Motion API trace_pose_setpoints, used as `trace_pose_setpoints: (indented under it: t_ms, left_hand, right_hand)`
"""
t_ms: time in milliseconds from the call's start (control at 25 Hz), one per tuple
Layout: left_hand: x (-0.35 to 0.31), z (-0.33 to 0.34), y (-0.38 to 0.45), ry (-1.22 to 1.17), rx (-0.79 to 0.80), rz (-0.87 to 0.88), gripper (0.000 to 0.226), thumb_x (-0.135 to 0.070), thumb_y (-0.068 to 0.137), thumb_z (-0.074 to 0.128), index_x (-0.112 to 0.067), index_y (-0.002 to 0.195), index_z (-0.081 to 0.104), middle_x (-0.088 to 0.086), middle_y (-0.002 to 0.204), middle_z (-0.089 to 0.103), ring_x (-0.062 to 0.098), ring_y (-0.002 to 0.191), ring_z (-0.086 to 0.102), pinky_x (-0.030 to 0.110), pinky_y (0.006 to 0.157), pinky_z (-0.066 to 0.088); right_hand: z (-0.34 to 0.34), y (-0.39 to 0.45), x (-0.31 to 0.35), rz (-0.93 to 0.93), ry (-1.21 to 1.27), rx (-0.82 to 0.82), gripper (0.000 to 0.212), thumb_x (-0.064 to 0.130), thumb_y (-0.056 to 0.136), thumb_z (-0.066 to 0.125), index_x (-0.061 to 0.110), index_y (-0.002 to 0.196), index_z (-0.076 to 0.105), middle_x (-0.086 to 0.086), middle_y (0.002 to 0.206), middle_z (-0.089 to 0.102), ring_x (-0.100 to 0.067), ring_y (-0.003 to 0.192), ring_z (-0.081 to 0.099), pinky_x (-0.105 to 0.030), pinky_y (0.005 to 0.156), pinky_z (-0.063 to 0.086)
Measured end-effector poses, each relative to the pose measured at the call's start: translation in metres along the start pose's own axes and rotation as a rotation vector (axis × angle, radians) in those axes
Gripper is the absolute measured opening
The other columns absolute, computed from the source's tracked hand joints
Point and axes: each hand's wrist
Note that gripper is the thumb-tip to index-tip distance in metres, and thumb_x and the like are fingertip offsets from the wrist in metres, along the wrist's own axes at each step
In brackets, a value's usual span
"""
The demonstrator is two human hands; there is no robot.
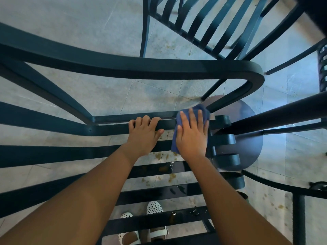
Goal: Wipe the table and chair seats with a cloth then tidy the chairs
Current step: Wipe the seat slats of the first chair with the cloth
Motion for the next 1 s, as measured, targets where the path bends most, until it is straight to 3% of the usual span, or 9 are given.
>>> trace_pose_setpoints:
  t_ms: [120, 240, 360, 560, 680, 760, 840, 920, 1000]
  left_hand:
    - [0.003, -0.006, -0.003, -0.063, 0.000, 0.029, 0.076, -0.061, 0.079, -0.005, -0.029, 0.143, 0.022, 0.003, 0.125, 0.036, 0.022, 0.116, 0.032, 0.036, 0.104, 0.016]
    - [0.019, -0.004, -0.014, -0.053, 0.039, 0.087, 0.075, -0.062, 0.083, 0.005, -0.028, 0.150, 0.001, 0.005, 0.140, 0.023, 0.024, 0.134, 0.017, 0.041, 0.114, 0.000]
    - [0.051, -0.002, -0.037, 0.052, 0.079, 0.070, 0.087, -0.078, 0.078, 0.006, -0.030, 0.146, -0.020, 0.003, 0.157, -0.010, 0.025, 0.143, -0.016, 0.046, 0.110, -0.017]
    - [0.074, -0.009, -0.070, 0.161, 0.170, -0.035, 0.087, -0.076, 0.075, 0.009, -0.030, 0.135, -0.035, 0.007, 0.149, -0.037, 0.027, 0.137, -0.032, 0.049, 0.114, -0.014]
    - [0.072, -0.008, -0.083, 0.148, 0.114, -0.053, 0.080, -0.066, 0.088, 0.020, -0.028, 0.143, -0.025, 0.010, 0.154, -0.024, 0.030, 0.142, -0.021, 0.049, 0.114, -0.011]
    - [0.070, -0.004, -0.092, 0.144, 0.029, -0.033, 0.081, -0.058, 0.089, 0.045, -0.021, 0.150, 0.008, 0.019, 0.153, 0.016, 0.037, 0.142, 0.014, 0.051, 0.113, 0.005]
    - [0.067, -0.002, -0.098, 0.162, -0.021, -0.019, 0.074, -0.051, 0.079, 0.066, -0.013, 0.136, 0.039, 0.023, 0.130, 0.051, 0.041, 0.122, 0.048, 0.056, 0.103, 0.032]
    - [0.066, -0.005, -0.104, 0.182, 0.003, -0.085, 0.065, -0.046, 0.083, 0.063, -0.006, 0.132, 0.047, 0.023, 0.127, 0.053, 0.041, 0.120, 0.050, 0.055, 0.102, 0.036]
    - [0.063, -0.006, -0.107, 0.282, 0.080, -0.112, 0.061, -0.041, 0.095, 0.043, -0.002, 0.140, 0.034, 0.019, 0.141, 0.040, 0.035, 0.131, 0.036, 0.047, 0.113, 0.020]
  right_hand:
    - [-0.004, 0.002, -0.021, -0.069, -0.029, 0.001, 0.056, 0.044, 0.096, 0.015, 0.028, 0.150, 0.015, -0.006, 0.159, 0.005, -0.025, 0.145, -0.007, -0.043, 0.115, -0.010]
    - [-0.007, 0.010, -0.049, 0.207, 0.034, -0.057, 0.058, 0.044, 0.095, 0.020, 0.028, 0.150, 0.012, -0.007, 0.159, -0.001, -0.031, 0.144, -0.007, -0.049, 0.114, -0.007]
    - [-0.002, 0.005, -0.039, 0.431, 0.095, -0.102, 0.056, 0.039, 0.099, 0.022, 0.025, 0.151, 0.009, -0.012, 0.158, -0.003, -0.036, 0.144, -0.004, -0.050, 0.115, -0.003]
    - [0.015, -0.032, 0.014, 0.174, 0.062, -0.070, 0.061, 0.046, 0.095, 0.014, 0.023, 0.150, 0.005, -0.013, 0.157, -0.001, -0.037, 0.143, -0.003, -0.049, 0.114, -0.005]
    - [0.030, -0.049, 0.045, -0.035, 0.036, -0.059, 0.061, 0.048, 0.096, 0.016, 0.022, 0.150, 0.005, -0.011, 0.157, -0.002, -0.036, 0.144, -0.004, -0.050, 0.115, -0.001]
    - [0.033, -0.055, 0.064, -0.178, 0.029, -0.018, 0.062, 0.051, 0.096, 0.018, 0.025, 0.150, 0.003, -0.009, 0.157, -0.006, -0.035, 0.144, -0.008, -0.049, 0.114, -0.005]
    - [0.038, -0.062, 0.084, -0.328, 0.011, 0.028, 0.066, 0.054, 0.093, 0.019, 0.027, 0.150, -0.002, -0.007, 0.157, -0.010, -0.033, 0.143, -0.014, -0.049, 0.112, -0.010]
    - [0.047, -0.068, 0.108, -0.441, -0.008, 0.031, 0.067, 0.049, 0.091, 0.022, 0.025, 0.149, -0.001, -0.007, 0.157, -0.006, -0.030, 0.143, -0.015, -0.052, 0.113, -0.010]
    - [0.055, -0.072, 0.122, -0.486, -0.002, -0.012, 0.065, 0.040, 0.090, 0.026, 0.020, 0.149, 0.009, -0.009, 0.157, 0.005, -0.030, 0.144, -0.008, -0.052, 0.116, -0.006]
Point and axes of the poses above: each hand's wrist, its own y-axis towards the middle knuckle, its own z-axis out of the palm, x = y × z
